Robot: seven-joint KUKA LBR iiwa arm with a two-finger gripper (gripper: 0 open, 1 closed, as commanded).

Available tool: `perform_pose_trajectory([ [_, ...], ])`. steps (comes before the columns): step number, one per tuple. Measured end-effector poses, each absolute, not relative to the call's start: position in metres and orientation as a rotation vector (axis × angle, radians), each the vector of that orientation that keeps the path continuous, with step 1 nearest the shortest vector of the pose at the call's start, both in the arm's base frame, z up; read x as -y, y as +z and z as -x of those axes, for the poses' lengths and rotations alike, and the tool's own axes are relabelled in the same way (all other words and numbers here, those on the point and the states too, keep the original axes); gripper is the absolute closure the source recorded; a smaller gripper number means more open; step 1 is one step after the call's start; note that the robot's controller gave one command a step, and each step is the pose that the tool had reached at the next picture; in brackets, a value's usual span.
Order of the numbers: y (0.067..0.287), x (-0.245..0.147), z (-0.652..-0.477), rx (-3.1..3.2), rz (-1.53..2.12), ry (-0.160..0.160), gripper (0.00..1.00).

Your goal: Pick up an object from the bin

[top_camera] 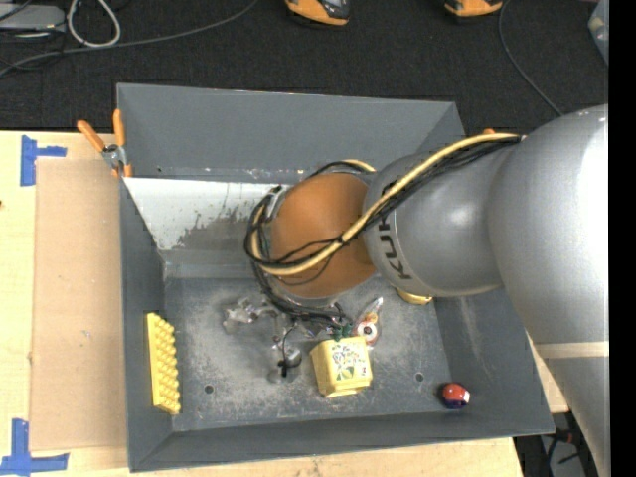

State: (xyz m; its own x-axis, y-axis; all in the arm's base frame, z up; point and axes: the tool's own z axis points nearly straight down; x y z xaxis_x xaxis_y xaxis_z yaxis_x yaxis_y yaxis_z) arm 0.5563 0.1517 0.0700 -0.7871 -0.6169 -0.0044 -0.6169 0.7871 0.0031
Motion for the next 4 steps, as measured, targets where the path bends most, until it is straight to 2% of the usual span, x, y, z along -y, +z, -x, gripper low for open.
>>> perform_pose_trajectory([
  [1,0.084,-0.215,-0.51,-2.919,1.175,0.012,0.0],
  [2,0.079,-0.151,-0.514,-2.917,1.168,0.006,0.0],
  [3,0.072,-0.13,-0.495,-2.853,1.322,0.01,0.0],
  [4,0.076,-0.162,-0.504,-2.868,1.281,0.01,0.0],
])
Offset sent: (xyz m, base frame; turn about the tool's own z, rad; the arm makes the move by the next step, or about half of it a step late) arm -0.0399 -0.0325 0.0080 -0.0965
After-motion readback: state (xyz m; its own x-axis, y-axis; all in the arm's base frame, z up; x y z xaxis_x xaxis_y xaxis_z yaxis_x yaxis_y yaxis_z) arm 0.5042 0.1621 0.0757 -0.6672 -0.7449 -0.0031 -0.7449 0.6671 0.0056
